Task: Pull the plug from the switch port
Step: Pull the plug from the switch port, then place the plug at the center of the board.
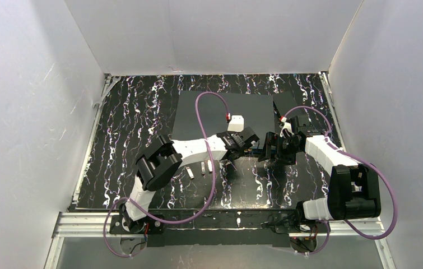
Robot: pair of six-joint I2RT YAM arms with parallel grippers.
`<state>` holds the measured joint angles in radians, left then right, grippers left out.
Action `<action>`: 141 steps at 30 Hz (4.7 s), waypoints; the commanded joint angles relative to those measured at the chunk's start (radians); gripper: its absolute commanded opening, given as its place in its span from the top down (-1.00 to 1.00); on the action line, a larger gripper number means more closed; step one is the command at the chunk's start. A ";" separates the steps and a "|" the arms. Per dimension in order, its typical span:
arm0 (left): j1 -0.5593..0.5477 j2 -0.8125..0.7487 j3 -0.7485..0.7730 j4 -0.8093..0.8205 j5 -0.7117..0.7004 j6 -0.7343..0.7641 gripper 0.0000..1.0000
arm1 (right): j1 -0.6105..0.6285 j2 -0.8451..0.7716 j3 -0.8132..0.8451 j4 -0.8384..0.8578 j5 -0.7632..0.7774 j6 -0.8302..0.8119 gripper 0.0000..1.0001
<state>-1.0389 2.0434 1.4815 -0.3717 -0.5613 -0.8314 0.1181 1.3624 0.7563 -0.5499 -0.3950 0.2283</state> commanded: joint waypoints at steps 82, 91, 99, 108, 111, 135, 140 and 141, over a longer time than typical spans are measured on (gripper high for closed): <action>-0.089 -0.219 -0.176 -0.292 0.007 -0.319 1.00 | -0.004 0.014 -0.012 0.027 -0.021 -0.011 -1.00; -0.073 -0.194 -0.155 -0.358 0.023 -0.369 1.00 | -0.004 0.012 -0.012 0.027 -0.021 -0.012 -1.00; -0.063 -0.169 -0.129 -0.378 0.051 -0.362 0.91 | -0.005 0.013 -0.012 0.026 -0.020 -0.012 -1.00; -0.055 -0.158 -0.125 -0.382 0.075 -0.362 0.75 | -0.004 0.011 -0.012 0.028 -0.021 -0.011 -1.00; -0.054 -0.157 -0.121 -0.393 0.073 -0.370 0.60 | -0.004 0.009 -0.012 0.028 -0.021 -0.012 -1.00; -0.052 -0.187 -0.094 -0.357 0.027 -0.311 0.07 | -0.005 0.012 -0.009 0.028 -0.021 -0.007 -1.00; -0.052 -0.201 -0.102 -0.262 0.026 -0.209 0.05 | -0.004 0.014 -0.009 0.030 -0.021 -0.007 -1.00; -0.052 -0.201 -0.100 -0.239 0.026 -0.178 0.05 | -0.004 0.015 -0.009 0.030 -0.021 -0.007 -1.00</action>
<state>-1.0950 1.8904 1.3582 -0.6842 -0.4904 -1.1152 0.1181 1.3678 0.7544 -0.5426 -0.3996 0.2287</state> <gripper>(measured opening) 0.469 0.997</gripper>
